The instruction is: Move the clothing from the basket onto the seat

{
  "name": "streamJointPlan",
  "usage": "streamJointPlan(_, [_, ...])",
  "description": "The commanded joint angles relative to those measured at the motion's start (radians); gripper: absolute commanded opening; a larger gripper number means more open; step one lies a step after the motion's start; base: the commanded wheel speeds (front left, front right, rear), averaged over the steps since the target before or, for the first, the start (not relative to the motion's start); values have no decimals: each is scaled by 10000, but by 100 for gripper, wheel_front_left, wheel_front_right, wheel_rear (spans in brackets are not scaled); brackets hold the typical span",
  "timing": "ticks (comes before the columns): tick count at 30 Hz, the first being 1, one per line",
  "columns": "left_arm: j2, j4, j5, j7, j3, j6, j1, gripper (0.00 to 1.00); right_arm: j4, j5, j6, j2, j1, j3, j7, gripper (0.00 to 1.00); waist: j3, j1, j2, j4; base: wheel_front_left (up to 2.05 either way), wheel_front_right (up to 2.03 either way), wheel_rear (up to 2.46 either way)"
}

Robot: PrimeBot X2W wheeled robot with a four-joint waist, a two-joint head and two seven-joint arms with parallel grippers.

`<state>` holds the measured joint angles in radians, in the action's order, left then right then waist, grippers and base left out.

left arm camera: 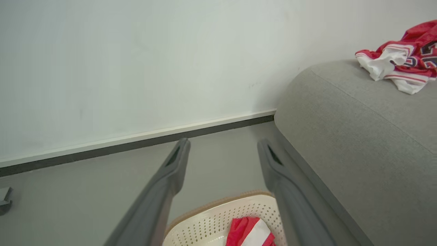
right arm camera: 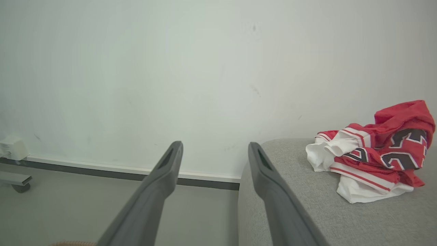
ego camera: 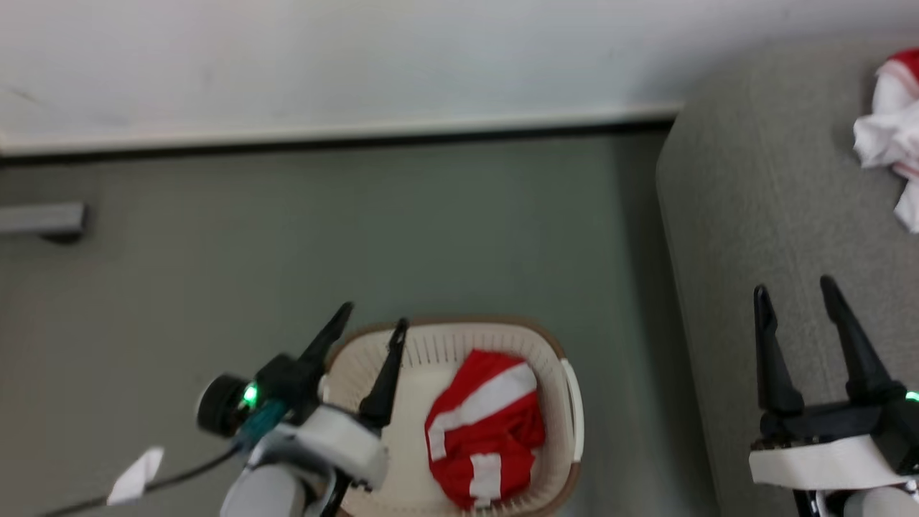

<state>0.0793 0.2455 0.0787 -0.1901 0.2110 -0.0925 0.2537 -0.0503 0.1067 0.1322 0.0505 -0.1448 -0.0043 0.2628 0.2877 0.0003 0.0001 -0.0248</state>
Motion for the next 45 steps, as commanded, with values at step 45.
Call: streamJointPlan(45, [-139, 7499, -661, 2314, 2436, 106, 7767, 100, 2590, -800, -25, -19, -2426, 870, 9, 100, 7605, -3, -1, -1810, 0, 0, 0])
